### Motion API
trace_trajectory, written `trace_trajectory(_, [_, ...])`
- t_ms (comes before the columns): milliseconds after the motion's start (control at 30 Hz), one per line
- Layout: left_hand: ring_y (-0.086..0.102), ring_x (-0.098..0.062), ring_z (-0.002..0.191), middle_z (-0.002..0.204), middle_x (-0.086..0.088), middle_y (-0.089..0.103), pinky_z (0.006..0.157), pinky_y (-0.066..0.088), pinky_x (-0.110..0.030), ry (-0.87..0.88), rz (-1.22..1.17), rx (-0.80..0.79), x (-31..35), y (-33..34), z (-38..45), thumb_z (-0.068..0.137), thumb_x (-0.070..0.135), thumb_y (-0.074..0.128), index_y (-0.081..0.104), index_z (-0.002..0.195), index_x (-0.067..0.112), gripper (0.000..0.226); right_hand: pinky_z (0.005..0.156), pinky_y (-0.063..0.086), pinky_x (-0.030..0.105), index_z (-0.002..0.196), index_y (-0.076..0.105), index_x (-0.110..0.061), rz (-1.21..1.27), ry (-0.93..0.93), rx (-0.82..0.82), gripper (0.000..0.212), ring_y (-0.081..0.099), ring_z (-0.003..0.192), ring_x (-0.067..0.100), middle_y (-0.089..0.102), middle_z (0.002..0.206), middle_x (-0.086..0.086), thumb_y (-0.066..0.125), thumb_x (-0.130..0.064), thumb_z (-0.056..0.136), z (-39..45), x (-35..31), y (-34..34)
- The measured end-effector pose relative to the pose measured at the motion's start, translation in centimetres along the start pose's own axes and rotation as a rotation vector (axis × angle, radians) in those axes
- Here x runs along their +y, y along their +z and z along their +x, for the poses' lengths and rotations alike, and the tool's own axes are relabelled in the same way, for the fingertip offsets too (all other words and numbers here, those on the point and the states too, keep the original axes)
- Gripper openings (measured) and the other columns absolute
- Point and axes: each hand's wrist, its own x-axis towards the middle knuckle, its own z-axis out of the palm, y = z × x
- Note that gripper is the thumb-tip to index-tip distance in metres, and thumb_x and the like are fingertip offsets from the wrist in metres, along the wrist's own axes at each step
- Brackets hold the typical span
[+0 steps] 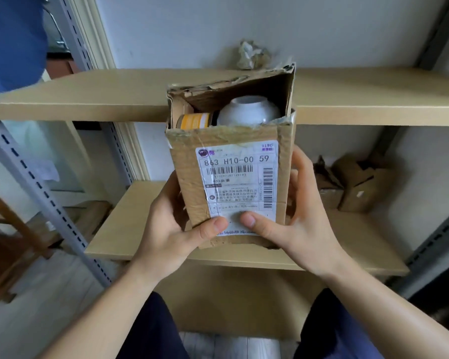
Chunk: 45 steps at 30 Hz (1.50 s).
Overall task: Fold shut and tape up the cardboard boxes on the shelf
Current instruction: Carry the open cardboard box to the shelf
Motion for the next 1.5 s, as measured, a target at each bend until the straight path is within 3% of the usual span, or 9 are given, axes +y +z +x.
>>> trace_trajectory(300, [0.065, -0.026, 0.125, 0.13, -0.004, 0.07, 0.103, 0.053, -0.037, -0.096, 0.162, -0.014, -5.4, 0.6, -0.6, 0.08, 0.026, 0.083, 0.052, 0.136, 0.013, 0.065, 0.104, 0.051, 0.048, 0.152, 0.033, -0.028, -0.014, 0.148, -0.062, 0.101, 0.058, 0.129, 0.02, 0.063, 0.134, -0.01, 0.092, -0.034, 0.071, -1.0, 6.0, -0.2])
trace_trajectory(567, [0.065, -0.01, 0.122, 0.129, 0.012, 0.07, 0.097, 0.053, -0.021, -0.228, 0.231, -0.117, -11.5, 1.6, 0.4, 0.087, 0.009, 0.08, 0.05, 0.135, 0.024, 0.059, 0.105, 0.051, 0.041, 0.151, 0.035, -0.027, 0.015, 0.266, -0.06, 0.098, 0.059, 0.129, 0.012, 0.064, 0.136, -0.008, 0.093, -0.026, 0.071, -1.7, 10.9, -0.6])
trace_trajectory(667, [0.066, -0.006, 0.12, 0.126, 0.017, 0.071, 0.1, 0.053, -0.028, -0.316, 0.258, -0.133, -14.0, 2.2, 0.7, 0.09, 0.012, 0.078, 0.053, 0.131, 0.025, 0.05, 0.099, 0.054, 0.037, 0.15, 0.034, -0.028, 0.021, 0.33, -0.056, 0.1, 0.062, 0.125, 0.011, 0.065, 0.132, -0.01, 0.095, -0.025, 0.07, -1.9, 12.9, -1.0])
trace_trajectory(767, [0.065, -0.008, 0.122, 0.128, 0.015, 0.07, 0.107, 0.051, -0.044, -0.396, 0.327, -0.141, -15.7, 3.0, 1.3, 0.086, 0.038, 0.077, 0.055, 0.13, 0.028, 0.051, 0.076, 0.058, 0.032, 0.149, 0.032, -0.034, 0.041, 0.393, -0.061, 0.102, 0.065, 0.119, 0.017, 0.066, 0.128, -0.008, 0.096, -0.026, 0.07, -1.8, 14.7, -1.6])
trace_trajectory(933, [0.059, 0.014, 0.103, 0.11, 0.029, 0.059, 0.085, 0.043, -0.002, -0.444, 0.41, -0.153, -18.0, 5.4, 1.9, 0.096, 0.013, 0.071, 0.051, 0.106, 0.041, 0.036, 0.081, 0.059, 0.033, 0.148, 0.033, -0.029, 0.02, 0.444, -0.056, 0.102, 0.063, 0.121, 0.014, 0.066, 0.127, -0.01, 0.095, -0.031, 0.067, -1.7, 17.5, -2.4])
trace_trajectory(1033, [0.053, 0.028, 0.095, 0.108, 0.029, 0.053, 0.079, 0.038, 0.003, -0.447, 0.435, -0.135, -19.5, 6.1, 1.2, 0.095, 0.004, 0.069, 0.049, 0.115, 0.029, 0.038, 0.08, 0.059, 0.036, 0.148, 0.034, -0.027, 0.026, 0.482, -0.062, 0.101, 0.064, 0.12, 0.016, 0.066, 0.127, -0.009, 0.094, -0.033, 0.066, -2.5, 19.1, -2.5])
trace_trajectory(1133, [0.054, 0.023, 0.101, 0.109, 0.033, 0.053, 0.081, 0.039, 0.0, -0.431, 0.448, -0.124, -20.3, 6.3, 1.3, 0.094, 0.011, 0.072, 0.048, 0.127, 0.024, 0.044, 0.06, 0.058, 0.033, 0.139, 0.039, -0.028, 0.077, 0.517, -0.059, 0.085, 0.069, 0.108, 0.028, 0.068, 0.122, 0.001, 0.092, -0.019, 0.072, -2.9, 20.1, -2.7])
trace_trajectory(1300, [0.054, 0.022, 0.107, 0.112, 0.037, 0.06, 0.084, 0.042, -0.004, -0.398, 0.42, -0.1, -20.9, 7.4, 2.5, 0.086, 0.016, 0.08, 0.048, 0.14, 0.023, 0.063, 0.058, 0.059, 0.034, 0.132, 0.045, -0.031, 0.031, 0.534, -0.064, 0.076, 0.07, 0.102, 0.028, 0.07, 0.118, 0.0, 0.091, -0.013, 0.074, -2.2, 21.3, -4.1])
trace_trajectory(1500, [0.058, -0.002, 0.125, 0.132, 0.025, 0.061, 0.106, 0.051, -0.044, -0.349, 0.421, -0.099, -21.7, 10.4, 4.9, 0.071, 0.035, 0.083, 0.044, 0.139, 0.04, 0.078, 0.061, 0.06, 0.038, 0.131, 0.05, -0.026, -0.075, 0.571, -0.025, 0.073, 0.073, 0.101, 0.022, 0.074, 0.117, -0.002, 0.091, -0.009, 0.073, -1.7, 22.7, -7.5])
